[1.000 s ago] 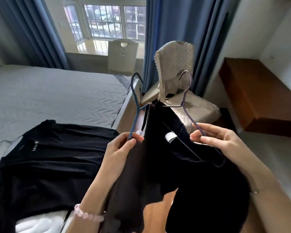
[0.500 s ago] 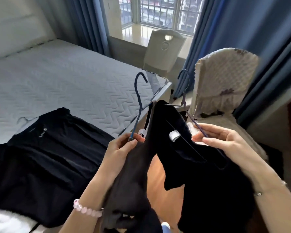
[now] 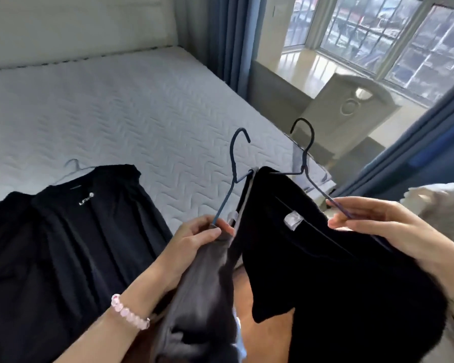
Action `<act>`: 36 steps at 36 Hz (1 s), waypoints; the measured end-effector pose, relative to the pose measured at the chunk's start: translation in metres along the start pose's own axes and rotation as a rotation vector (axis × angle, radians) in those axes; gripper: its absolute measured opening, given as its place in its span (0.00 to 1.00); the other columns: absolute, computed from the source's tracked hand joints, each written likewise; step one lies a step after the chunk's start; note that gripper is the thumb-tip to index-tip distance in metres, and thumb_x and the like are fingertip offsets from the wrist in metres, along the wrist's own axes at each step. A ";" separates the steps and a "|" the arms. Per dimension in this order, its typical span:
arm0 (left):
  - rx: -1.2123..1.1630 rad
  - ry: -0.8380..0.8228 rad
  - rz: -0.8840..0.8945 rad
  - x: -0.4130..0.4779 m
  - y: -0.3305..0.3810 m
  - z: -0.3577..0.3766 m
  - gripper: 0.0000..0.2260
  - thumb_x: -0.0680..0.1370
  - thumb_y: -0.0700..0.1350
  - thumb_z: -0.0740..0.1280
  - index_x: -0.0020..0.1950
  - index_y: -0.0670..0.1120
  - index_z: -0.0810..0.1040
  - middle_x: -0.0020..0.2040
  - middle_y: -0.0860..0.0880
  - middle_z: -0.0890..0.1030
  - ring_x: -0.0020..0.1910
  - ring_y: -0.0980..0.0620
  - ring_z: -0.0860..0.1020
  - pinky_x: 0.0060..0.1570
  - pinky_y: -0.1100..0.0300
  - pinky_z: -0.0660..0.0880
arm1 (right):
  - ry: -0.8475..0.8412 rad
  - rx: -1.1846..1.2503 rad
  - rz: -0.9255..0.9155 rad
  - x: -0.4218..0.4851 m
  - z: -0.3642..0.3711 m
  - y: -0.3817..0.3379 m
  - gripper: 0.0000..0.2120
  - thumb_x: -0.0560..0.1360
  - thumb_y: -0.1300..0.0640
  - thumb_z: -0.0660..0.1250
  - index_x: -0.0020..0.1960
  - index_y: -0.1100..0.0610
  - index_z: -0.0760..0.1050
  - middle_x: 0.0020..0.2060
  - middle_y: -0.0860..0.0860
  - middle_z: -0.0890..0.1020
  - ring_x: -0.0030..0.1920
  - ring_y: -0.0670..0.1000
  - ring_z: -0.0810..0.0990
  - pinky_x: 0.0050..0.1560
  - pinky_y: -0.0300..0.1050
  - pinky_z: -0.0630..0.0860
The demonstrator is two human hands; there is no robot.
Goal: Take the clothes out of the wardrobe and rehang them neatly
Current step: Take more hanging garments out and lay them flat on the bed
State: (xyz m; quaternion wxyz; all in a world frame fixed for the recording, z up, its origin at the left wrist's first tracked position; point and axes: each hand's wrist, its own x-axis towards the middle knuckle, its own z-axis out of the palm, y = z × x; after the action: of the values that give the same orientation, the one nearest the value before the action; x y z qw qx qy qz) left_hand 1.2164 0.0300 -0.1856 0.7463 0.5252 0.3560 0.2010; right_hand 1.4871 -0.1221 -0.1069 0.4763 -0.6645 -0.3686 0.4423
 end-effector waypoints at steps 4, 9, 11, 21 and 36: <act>0.001 0.032 -0.030 0.061 0.020 -0.017 0.11 0.78 0.33 0.60 0.46 0.41 0.82 0.43 0.46 0.85 0.45 0.52 0.82 0.55 0.57 0.74 | -0.081 -0.060 0.023 0.084 -0.027 -0.011 0.27 0.60 0.60 0.74 0.58 0.63 0.76 0.43 0.58 0.86 0.45 0.51 0.85 0.44 0.32 0.78; 0.215 0.086 -0.048 0.139 0.039 -0.048 0.12 0.79 0.33 0.60 0.45 0.44 0.81 0.42 0.52 0.85 0.44 0.59 0.82 0.50 0.69 0.75 | -0.212 -0.154 0.055 0.187 -0.051 -0.018 0.18 0.70 0.73 0.64 0.58 0.63 0.76 0.43 0.58 0.85 0.45 0.50 0.85 0.47 0.32 0.78; 0.371 0.129 -0.043 0.171 0.046 -0.062 0.12 0.79 0.34 0.60 0.45 0.46 0.80 0.42 0.52 0.84 0.44 0.61 0.80 0.49 0.71 0.74 | -0.279 -0.191 0.068 0.234 -0.061 -0.023 0.18 0.68 0.70 0.65 0.57 0.62 0.76 0.41 0.54 0.86 0.44 0.48 0.85 0.47 0.32 0.78; 0.843 0.486 -0.128 0.326 0.063 -0.164 0.15 0.79 0.41 0.62 0.39 0.59 0.80 0.45 0.50 0.84 0.49 0.51 0.79 0.57 0.54 0.71 | -0.500 -0.627 -0.050 0.501 -0.117 -0.017 0.15 0.73 0.74 0.63 0.53 0.59 0.78 0.41 0.47 0.86 0.42 0.43 0.84 0.47 0.25 0.73; 1.053 0.972 -0.296 0.491 0.062 -0.310 0.10 0.81 0.48 0.57 0.45 0.55 0.76 0.53 0.44 0.82 0.53 0.41 0.77 0.49 0.52 0.71 | -0.334 -0.706 -0.174 0.823 -0.064 0.049 0.14 0.75 0.73 0.59 0.52 0.62 0.78 0.29 0.42 0.83 0.29 0.40 0.79 0.39 0.24 0.72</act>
State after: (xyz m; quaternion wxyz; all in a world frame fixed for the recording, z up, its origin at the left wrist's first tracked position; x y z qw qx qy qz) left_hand 1.3180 0.5824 -0.3460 0.1721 0.6122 0.7638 0.1109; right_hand 1.8280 0.5953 -0.3384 0.1877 -0.6726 -0.6253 0.3484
